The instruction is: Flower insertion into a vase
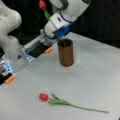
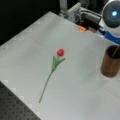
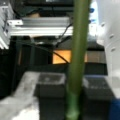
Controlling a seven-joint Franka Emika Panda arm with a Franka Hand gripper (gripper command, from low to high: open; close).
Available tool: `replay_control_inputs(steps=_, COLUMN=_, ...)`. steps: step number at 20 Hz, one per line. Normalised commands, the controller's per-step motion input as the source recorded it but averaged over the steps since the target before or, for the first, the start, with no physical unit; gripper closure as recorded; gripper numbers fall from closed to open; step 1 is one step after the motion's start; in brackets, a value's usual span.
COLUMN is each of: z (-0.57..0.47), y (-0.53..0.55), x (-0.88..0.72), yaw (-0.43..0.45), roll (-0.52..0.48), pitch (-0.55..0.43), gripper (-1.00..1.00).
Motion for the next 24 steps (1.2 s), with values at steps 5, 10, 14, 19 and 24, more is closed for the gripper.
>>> replay_control_inputs(steps=5, z=-0.09, y=-0.08, x=0.37, yaw=0.069, roll=-0.001, pitch=-0.005, gripper=-1.00)
replay_control_inputs(steps=10, z=-0.10, y=-0.12, x=0.36, yaw=0.068, roll=0.028, pitch=-0.006, gripper=-1.00)
replay_control_inputs(steps=14, z=-0.08, y=-0.15, x=0.34, yaw=0.086, roll=0.015, pitch=0.052, gripper=-1.00)
replay_control_inputs(steps=19, z=-0.02, y=-0.14, x=0.30, yaw=0.121, roll=-0.033, pitch=0.093, gripper=-1.00)
replay_control_inputs(steps=24, z=0.10, y=-0.18, x=0.30, yaw=0.111, roll=-0.104, pitch=-0.089, gripper=-1.00)
